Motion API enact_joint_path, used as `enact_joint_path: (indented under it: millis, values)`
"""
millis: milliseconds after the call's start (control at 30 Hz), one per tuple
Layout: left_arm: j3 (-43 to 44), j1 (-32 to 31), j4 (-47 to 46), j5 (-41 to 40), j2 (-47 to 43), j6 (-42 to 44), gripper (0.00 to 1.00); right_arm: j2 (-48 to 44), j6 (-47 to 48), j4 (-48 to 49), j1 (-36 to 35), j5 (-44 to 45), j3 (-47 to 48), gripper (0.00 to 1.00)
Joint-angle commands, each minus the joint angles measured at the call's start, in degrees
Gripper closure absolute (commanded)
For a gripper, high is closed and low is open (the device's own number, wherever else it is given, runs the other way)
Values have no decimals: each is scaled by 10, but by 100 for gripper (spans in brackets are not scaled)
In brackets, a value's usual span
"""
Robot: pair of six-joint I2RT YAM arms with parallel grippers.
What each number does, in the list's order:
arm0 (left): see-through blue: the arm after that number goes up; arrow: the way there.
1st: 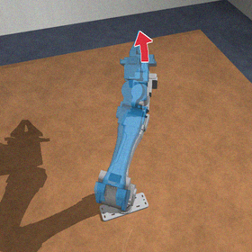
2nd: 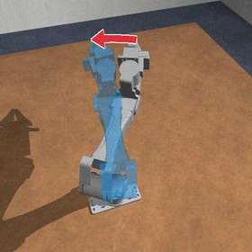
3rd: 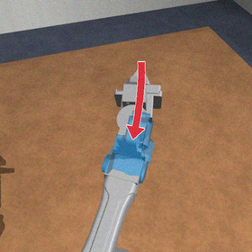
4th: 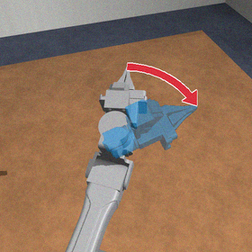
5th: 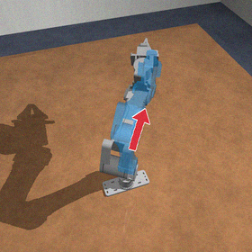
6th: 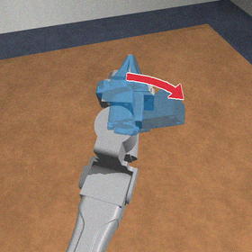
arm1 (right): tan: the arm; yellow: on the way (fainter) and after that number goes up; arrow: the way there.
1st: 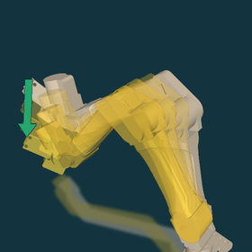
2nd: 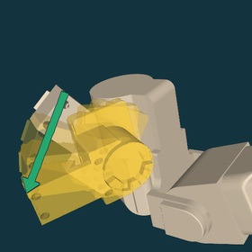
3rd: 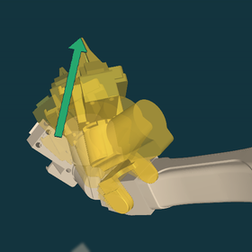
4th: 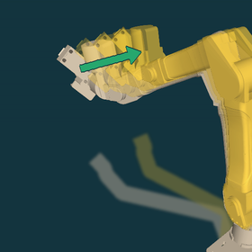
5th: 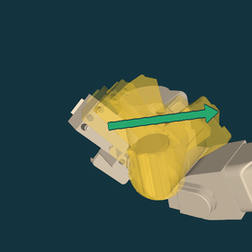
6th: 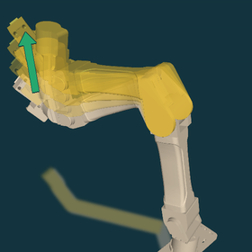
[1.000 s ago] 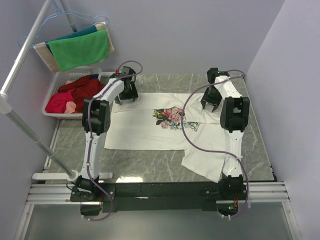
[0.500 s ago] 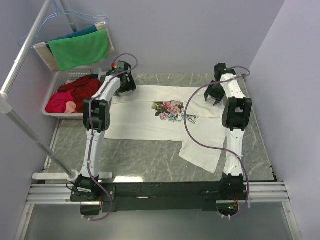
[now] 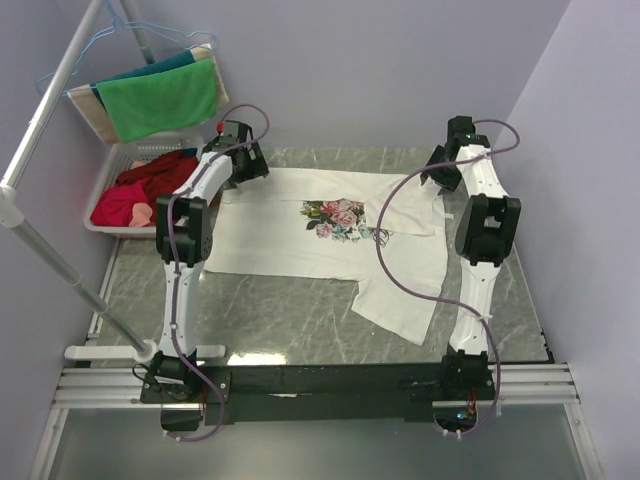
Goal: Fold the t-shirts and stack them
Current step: Fold the tshirt
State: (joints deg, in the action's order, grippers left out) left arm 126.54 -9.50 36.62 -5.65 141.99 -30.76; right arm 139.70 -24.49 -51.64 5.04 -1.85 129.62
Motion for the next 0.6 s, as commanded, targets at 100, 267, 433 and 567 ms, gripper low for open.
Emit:
enact_joint_path:
  millis: [100,267,433,567]
  values:
    - [-50,-25,23,-22,-107,13,2,-111,40,-25,-40,11,-96,37]
    - [-106,-36,38,-44,-145,4,2,-120,34,-34,-69,31,-155,37]
    - [-190,-37,50,-67,-181,-10,2,-101,16,-40,-75,20,-186,38]
    - [-242,-36,57,-82,-198,-18,2,-73,13,-56,-75,31,-185,38]
